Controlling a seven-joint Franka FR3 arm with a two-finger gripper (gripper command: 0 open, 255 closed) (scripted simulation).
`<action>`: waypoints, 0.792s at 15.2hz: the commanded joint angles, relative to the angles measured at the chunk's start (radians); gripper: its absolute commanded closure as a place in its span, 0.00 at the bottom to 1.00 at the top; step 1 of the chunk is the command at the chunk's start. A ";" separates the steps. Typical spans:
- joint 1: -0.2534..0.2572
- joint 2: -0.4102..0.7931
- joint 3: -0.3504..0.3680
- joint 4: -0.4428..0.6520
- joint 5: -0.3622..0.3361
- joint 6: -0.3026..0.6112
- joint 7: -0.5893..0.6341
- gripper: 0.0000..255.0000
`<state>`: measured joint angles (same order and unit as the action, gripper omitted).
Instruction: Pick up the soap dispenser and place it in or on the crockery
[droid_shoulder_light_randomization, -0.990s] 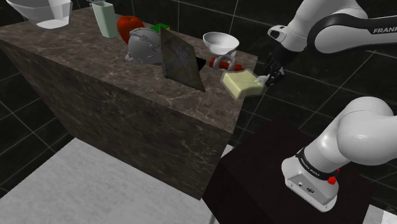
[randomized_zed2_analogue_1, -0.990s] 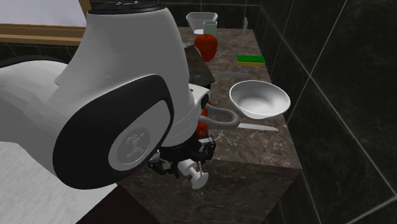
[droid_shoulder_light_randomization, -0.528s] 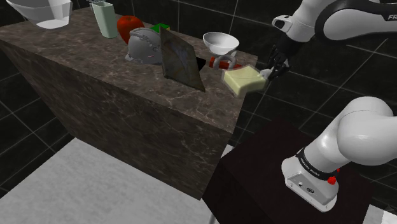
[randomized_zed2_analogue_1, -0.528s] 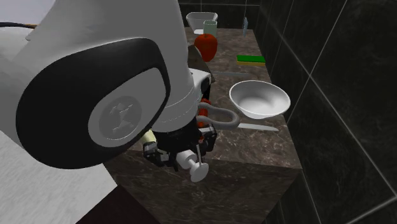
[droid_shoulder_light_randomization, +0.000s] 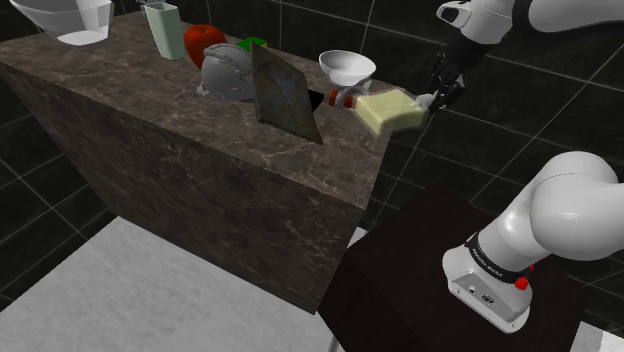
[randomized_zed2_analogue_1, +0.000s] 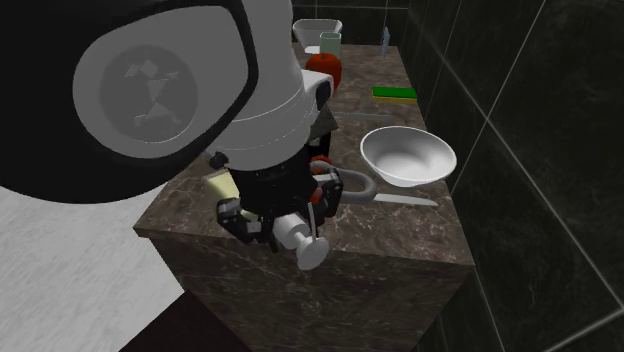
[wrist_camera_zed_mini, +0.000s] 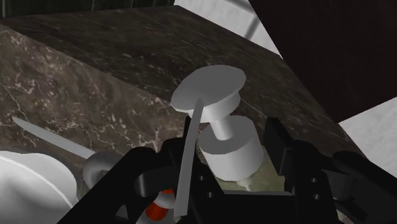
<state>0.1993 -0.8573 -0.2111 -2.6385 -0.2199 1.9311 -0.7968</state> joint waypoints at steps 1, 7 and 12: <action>0.002 0.000 0.003 0.027 0.004 -0.027 -0.003 1.00; 0.008 0.005 0.014 0.110 0.017 -0.104 -0.008 1.00; 0.012 0.015 0.022 0.174 0.025 -0.159 -0.012 1.00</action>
<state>0.2103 -0.8452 -0.1904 -2.4764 -0.1964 1.7814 -0.8083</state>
